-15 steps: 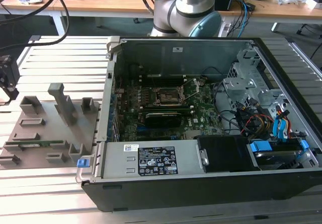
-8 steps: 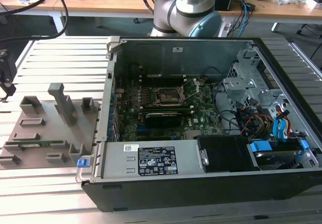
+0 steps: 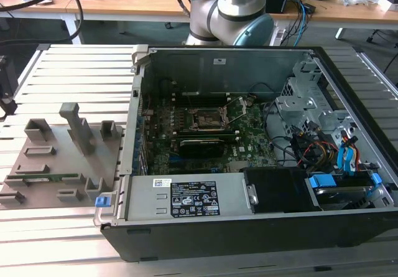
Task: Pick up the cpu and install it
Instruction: 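Pick up the cpu and move it towards the insertion slot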
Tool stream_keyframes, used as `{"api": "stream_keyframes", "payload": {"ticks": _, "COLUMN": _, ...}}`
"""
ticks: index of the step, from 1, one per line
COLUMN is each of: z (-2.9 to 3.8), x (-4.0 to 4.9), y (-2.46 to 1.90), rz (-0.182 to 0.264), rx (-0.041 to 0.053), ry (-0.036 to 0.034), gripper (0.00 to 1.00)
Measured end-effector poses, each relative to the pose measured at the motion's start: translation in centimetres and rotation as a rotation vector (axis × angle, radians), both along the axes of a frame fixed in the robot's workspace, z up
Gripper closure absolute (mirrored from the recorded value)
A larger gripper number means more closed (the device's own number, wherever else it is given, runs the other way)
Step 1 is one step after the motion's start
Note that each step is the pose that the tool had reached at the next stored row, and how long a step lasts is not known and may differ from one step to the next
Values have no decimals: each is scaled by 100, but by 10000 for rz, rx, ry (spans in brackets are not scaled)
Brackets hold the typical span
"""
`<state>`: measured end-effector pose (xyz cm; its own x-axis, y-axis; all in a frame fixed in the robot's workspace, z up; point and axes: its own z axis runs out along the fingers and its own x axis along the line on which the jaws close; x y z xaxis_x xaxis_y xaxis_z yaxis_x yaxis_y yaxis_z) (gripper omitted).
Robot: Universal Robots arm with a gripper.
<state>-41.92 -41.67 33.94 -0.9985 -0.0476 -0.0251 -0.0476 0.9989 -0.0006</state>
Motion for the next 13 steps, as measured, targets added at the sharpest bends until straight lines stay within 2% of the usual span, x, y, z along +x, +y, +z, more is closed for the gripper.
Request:
{"api": "stream_keyframes", "payload": {"ticks": 3, "z": 52, "x": 0, "y": 0, "rz": 0, "rx": -1, "ry": 1, "gripper": 45}}
{"api": "stream_keyframes", "payload": {"ticks": 7, "z": 185, "x": 0, "y": 2, "rz": 0, "rx": 0, "ry": 0, "gripper": 45}}
{"api": "stream_keyframes", "payload": {"ticks": 9, "z": 238, "x": 0, "y": 4, "rz": 0, "rx": -1, "ry": 1, "gripper": 45}}
{"api": "stream_keyframes", "payload": {"ticks": 12, "z": 282, "x": 0, "y": 6, "rz": 0, "rx": 0, "ry": 0, "gripper": 45}}
{"api": "stream_keyframes", "payload": {"ticks": 13, "z": 320, "x": 0, "y": 7, "rz": 0, "rx": -1, "ry": 1, "gripper": 45}}
